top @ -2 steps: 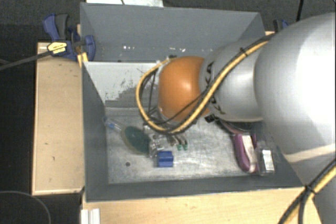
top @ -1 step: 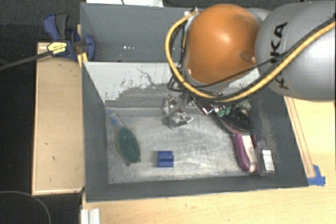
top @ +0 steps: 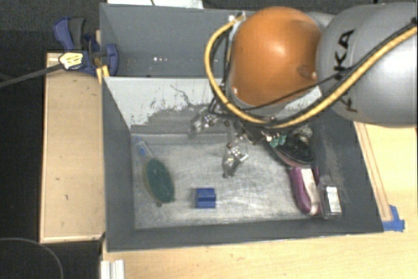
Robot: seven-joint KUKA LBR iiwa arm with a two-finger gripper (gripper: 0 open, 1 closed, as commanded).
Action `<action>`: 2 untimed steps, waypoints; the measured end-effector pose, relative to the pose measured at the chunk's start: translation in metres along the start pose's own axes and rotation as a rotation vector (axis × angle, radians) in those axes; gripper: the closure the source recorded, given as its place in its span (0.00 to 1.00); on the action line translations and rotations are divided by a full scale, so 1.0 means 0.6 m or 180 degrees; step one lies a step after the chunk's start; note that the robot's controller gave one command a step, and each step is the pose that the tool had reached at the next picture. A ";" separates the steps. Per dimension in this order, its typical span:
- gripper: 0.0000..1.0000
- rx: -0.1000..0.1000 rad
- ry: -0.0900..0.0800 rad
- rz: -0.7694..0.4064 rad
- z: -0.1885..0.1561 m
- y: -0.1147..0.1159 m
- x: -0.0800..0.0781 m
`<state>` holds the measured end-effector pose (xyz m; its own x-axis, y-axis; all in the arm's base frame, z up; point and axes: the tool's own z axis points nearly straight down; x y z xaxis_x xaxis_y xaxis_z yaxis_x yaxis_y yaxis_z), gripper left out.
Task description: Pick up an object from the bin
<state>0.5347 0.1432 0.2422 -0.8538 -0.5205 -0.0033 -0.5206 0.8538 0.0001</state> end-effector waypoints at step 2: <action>0.00 0.0006 -0.0023 -0.0618 0.283 -0.050 0.068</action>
Offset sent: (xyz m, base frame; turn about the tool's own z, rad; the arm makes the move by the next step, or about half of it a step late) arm -0.0369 -0.0058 -0.1634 0.1151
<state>0.5162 0.0967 0.0722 -0.7372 -0.6756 -0.0103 -0.6756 0.7373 -0.0030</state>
